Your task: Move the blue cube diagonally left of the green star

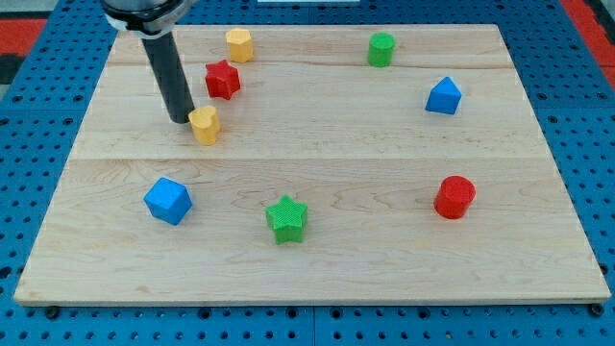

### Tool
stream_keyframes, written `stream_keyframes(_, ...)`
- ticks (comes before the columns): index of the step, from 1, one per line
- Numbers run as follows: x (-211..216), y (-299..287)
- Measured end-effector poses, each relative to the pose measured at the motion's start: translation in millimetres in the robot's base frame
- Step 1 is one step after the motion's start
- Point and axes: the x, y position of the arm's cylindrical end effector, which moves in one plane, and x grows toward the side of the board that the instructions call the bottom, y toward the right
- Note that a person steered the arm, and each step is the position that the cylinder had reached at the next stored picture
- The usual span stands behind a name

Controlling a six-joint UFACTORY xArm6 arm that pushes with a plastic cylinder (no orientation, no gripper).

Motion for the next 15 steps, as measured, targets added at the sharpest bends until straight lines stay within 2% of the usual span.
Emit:
stream_keyframes(1, 0, -27)
stream_keyframes(2, 1, -86)
stream_keyframes(4, 129, -87)
stream_keyframes(5, 143, -81)
stream_keyframes(12, 149, -10)
stream_keyframes(15, 117, 21)
